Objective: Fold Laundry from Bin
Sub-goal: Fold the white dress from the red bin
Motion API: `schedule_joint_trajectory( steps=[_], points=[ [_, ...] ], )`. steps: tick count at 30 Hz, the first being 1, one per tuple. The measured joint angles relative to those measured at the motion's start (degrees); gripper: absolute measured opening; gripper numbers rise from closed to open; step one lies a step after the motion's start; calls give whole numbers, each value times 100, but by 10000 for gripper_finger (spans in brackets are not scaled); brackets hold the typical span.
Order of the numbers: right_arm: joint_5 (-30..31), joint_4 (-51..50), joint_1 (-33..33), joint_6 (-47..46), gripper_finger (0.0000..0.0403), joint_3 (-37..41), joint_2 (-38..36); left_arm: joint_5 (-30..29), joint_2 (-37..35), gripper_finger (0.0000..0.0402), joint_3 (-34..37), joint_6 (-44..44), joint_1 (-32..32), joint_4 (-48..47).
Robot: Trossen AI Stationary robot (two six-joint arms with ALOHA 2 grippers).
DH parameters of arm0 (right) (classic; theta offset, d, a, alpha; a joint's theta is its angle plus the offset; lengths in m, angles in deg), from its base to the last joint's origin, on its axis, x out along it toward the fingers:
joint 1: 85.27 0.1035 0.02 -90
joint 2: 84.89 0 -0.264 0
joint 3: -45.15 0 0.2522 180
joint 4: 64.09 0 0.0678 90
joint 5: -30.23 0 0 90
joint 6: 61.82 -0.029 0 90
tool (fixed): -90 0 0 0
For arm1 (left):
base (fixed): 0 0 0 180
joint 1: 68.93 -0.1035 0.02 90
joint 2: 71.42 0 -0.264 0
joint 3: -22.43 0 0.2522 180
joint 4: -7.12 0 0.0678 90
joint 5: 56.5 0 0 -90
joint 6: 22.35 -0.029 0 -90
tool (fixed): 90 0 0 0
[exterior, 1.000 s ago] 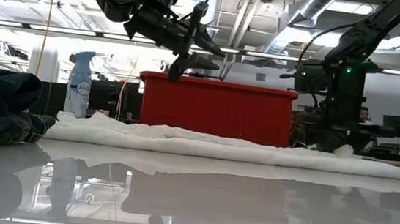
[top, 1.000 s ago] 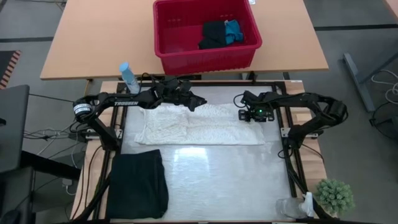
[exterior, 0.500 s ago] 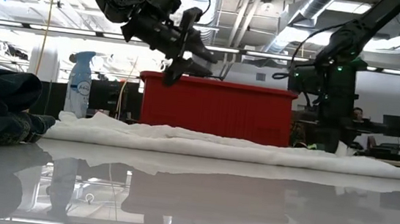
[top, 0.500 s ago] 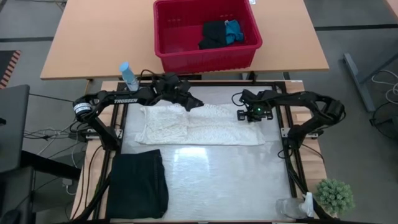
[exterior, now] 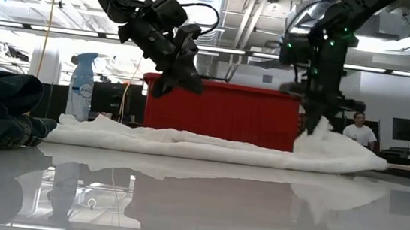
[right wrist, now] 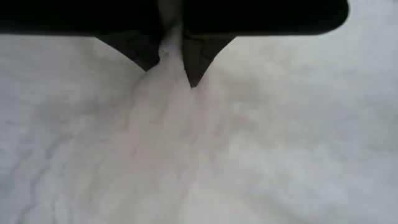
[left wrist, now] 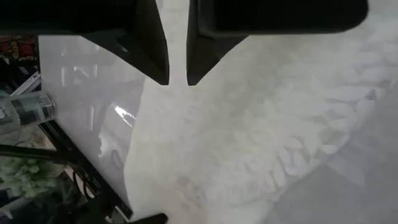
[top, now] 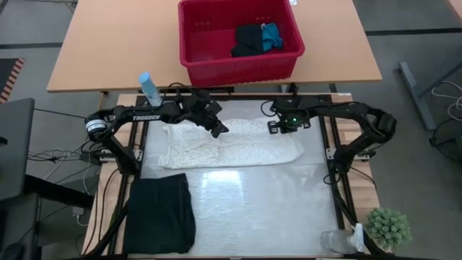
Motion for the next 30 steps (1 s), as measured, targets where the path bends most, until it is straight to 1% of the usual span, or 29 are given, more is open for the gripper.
schedule_joint_trajectory(
  steps=[5, 10, 15, 18, 20, 26, 28, 30],
  points=[
    [-23, 34, 250, -37, 41, -356, -7, 10, 0, 28, 0, -20, -4, -76],
    [-34, 160, 469, -135, 41, -548, -13, 6, -2, 16, 0, -269, -18, -789],
    [-78, 472, 645, -175, 41, -571, -13, -316, -2, 5, 0, -634, -18, -1608],
    [-79, 536, 674, -175, 41, -573, -14, -789, -2, 1, 39, -922, 2, -1993],
    [-79, 538, 668, -163, 41, -573, -15, -1055, -4, 0, 147, -993, 33, -2032],
    [-79, 538, 666, -22, 41, -573, -17, -1512, -4, 0, 385, -975, 226, -1951],
    [-79, 536, 665, 20, 41, -573, -17, -1639, -3, 0, 454, -967, 334, -1706],
    [-79, 535, 659, 37, 41, -573, -17, -1626, 37, 0, 522, -863, 435, -1333]
  ],
)
